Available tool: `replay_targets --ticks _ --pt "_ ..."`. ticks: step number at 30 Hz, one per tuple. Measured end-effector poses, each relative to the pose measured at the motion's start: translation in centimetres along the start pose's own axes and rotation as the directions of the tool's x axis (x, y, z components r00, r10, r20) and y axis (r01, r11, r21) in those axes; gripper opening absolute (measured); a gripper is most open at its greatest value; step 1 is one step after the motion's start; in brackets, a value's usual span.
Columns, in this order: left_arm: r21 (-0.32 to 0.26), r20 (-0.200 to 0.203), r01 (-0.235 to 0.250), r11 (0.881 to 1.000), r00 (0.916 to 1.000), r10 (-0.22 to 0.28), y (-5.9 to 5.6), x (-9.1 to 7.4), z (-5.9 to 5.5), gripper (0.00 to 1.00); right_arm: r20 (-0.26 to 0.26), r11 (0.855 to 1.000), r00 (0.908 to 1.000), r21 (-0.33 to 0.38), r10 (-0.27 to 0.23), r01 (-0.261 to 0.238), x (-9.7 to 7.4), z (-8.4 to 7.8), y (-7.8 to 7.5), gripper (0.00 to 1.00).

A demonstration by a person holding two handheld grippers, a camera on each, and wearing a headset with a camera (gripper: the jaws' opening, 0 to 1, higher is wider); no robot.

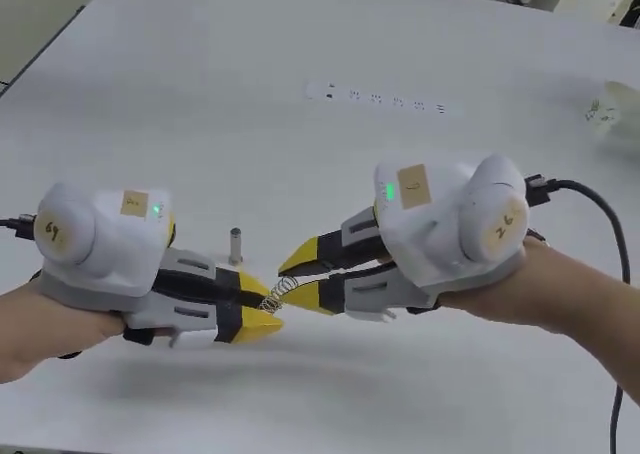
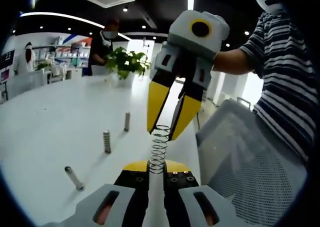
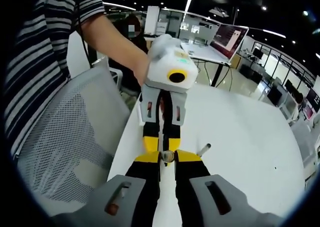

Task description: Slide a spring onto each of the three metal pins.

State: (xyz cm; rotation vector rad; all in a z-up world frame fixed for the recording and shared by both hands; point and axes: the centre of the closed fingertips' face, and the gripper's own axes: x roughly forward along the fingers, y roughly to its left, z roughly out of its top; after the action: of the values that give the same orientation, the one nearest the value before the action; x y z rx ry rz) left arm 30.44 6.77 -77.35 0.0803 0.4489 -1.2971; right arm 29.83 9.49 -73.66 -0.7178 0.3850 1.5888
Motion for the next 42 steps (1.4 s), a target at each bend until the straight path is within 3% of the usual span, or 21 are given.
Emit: replay_targets --ticks 10,21,32,42 --pt "0.013 0.009 0.001 1.0 1.0 -0.001 -0.2 0.4 0.5 0.02 -0.001 0.997 0.9998 -0.08 -0.022 0.022 0.6 1.3 0.3 0.07" --pt "-0.004 0.005 -0.016 1.0 0.9999 0.016 0.2 0.3 0.3 0.02 -0.017 0.985 0.9985 -0.167 -0.053 0.049 0.6 1.1 0.3 0.07" --pt "-0.03 0.003 -0.019 0.999 0.9998 0.019 0.1 0.2 0.2 0.03 -0.01 0.983 0.9982 -0.175 -0.059 0.056 0.6 1.3 0.1 0.07" --pt "-0.043 -0.022 -0.034 0.998 0.9992 0.033 0.1 0.1 -0.5 0.11 -0.014 0.975 0.9965 -0.208 -0.083 0.078 0.5 1.6 -0.2 0.07"
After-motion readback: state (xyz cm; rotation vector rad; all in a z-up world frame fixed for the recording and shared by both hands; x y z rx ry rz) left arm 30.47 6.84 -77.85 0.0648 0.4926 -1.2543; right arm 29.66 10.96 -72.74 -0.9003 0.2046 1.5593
